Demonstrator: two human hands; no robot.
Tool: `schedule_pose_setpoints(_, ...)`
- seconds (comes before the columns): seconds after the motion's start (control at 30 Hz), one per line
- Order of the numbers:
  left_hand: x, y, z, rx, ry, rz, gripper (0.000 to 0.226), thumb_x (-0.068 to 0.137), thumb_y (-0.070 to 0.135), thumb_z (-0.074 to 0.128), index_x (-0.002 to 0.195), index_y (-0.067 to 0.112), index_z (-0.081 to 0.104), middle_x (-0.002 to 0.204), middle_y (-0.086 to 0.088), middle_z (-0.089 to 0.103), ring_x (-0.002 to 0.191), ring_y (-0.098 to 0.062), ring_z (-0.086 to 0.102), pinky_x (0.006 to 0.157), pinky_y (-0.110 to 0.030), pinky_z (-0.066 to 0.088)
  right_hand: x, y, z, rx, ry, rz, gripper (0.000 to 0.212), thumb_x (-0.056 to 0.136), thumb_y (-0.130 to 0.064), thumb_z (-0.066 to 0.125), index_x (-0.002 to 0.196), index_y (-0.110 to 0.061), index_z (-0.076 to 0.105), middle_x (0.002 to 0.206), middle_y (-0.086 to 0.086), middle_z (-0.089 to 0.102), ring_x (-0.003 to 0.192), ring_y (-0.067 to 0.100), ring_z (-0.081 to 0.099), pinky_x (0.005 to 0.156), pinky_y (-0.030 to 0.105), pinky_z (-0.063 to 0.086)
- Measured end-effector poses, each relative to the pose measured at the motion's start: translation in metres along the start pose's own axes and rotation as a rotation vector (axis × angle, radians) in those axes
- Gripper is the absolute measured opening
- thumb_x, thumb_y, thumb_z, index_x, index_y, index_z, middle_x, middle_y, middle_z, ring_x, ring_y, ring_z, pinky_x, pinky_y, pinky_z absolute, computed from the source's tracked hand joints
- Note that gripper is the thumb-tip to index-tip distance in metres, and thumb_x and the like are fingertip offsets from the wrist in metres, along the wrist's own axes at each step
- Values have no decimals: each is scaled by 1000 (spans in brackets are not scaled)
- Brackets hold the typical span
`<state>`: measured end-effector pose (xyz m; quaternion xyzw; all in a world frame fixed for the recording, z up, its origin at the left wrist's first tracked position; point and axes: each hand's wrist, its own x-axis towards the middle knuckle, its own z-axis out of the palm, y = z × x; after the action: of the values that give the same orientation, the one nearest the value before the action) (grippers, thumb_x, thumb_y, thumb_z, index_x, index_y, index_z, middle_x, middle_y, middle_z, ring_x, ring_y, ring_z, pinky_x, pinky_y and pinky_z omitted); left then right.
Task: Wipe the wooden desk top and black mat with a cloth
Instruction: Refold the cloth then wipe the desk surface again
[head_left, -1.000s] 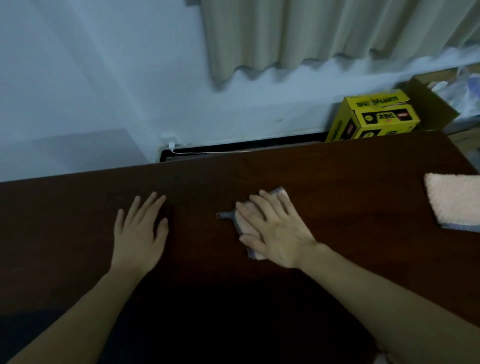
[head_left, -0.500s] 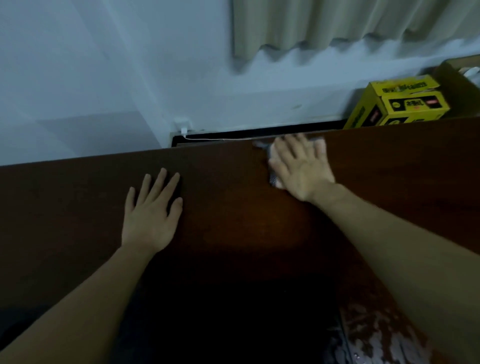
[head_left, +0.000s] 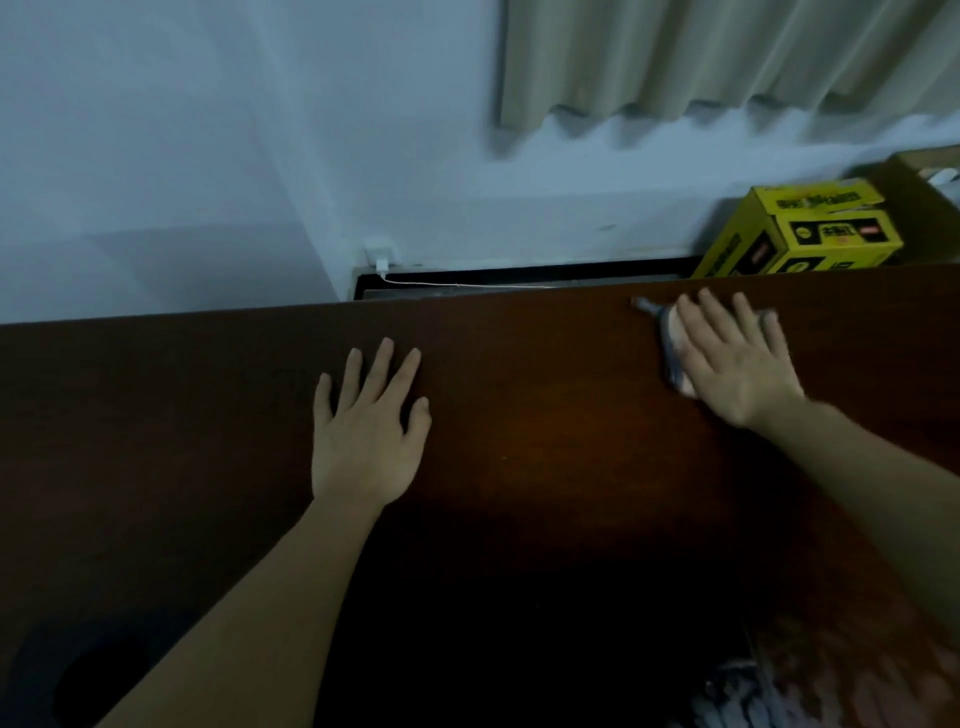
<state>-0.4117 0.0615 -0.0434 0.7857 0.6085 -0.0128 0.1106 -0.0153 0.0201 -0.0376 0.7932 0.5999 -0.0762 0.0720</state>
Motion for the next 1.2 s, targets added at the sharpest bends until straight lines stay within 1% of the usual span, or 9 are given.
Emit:
schedule_pose_setpoints(0.13, 1, -1, 0, -1, -11, -3, 60, 102, 57, 13, 158, 44, -3, 167, 11, -11, 153, -18, -14, 125, -52, -3, 46, -65, -10, 78, -28, 92, 63, 105, -50, 14, 162, -31, -7, 170, -1, -12, 155, 33, -13, 121, 61, -7)
schedule_pose_setpoints(0.3, 0, -2, -2, -15, -13, 6, 60, 102, 56, 16, 158, 43, -1, 167, 10, -9, 153, -17, -13, 125, -51, -3, 6, -161, -6, 0, -36, -221, 69, 97, -52, -1, 161, -28, -10, 170, 0, -13, 155, 34, -13, 121, 59, -8)
schedule_pose_setpoints(0.5, 1, -2, 0, 7, 0, -3, 60, 102, 56, 15, 157, 44, -3, 167, 10, -10, 153, -18, -14, 125, -51, -1, -79, -126, 0, 4, -91, -548, 62, 103, -60, 4, 157, -40, -18, 164, -10, -24, 152, 21, -27, 123, 50, -15)
schedule_pose_setpoints(0.6, 2, -4, 2, 10, 4, -5, 60, 101, 57, 15, 157, 44, -3, 167, 10, -11, 153, -17, -15, 125, -51, -1, -52, -80, 1, -26, -49, -479, 62, 99, -63, 0, 154, -44, -21, 166, -12, -20, 154, 20, -22, 124, 47, -13)
schedule_pose_setpoints(0.7, 1, -4, 3, 4, 15, -9, 60, 101, 57, 14, 157, 45, -1, 167, 12, -10, 153, -16, -14, 125, -50, -2, -4, -49, -1, -19, 24, -255, 67, 91, -63, -9, 154, -44, -18, 170, -8, -11, 156, 23, -12, 124, 47, -8)
schedule_pose_setpoints(0.77, 1, -3, 4, -8, 34, -16, 59, 101, 56, 15, 158, 45, 2, 167, 13, -8, 153, -14, -13, 125, -49, -2, 25, -51, -2, 2, 32, -169, 70, 94, -62, -6, 159, -39, -11, 170, -5, -9, 156, 26, -10, 124, 52, -6)
schedule_pose_setpoints(0.9, -2, -2, 3, -35, 58, -23, 56, 103, 55, 19, 158, 46, 8, 167, 15, -3, 154, -12, -10, 125, -45, -5, 42, -100, -9, 33, -11, -179, 64, 104, -53, 10, 162, -31, -8, 170, 0, -10, 155, 33, -11, 122, 59, -6)
schedule_pose_setpoints(1.07, -2, -2, 2, -44, 51, -32, 54, 105, 53, 22, 157, 46, 11, 167, 16, 1, 154, -11, -6, 125, -44, -3, -34, -145, -2, -42, -66, -475, 67, 103, -49, 14, 161, -27, -14, 169, 2, -16, 153, 37, -17, 119, 63, -8)
schedule_pose_setpoints(1.2, -5, -1, 1, -57, 60, -33, 57, 103, 58, 17, 158, 44, 14, 167, 15, 4, 154, -12, -4, 125, -45, -1, -98, -109, 1, -19, -140, -799, 62, 105, -55, 12, 160, -35, -8, 169, -4, -12, 154, 29, -18, 122, 56, -11)
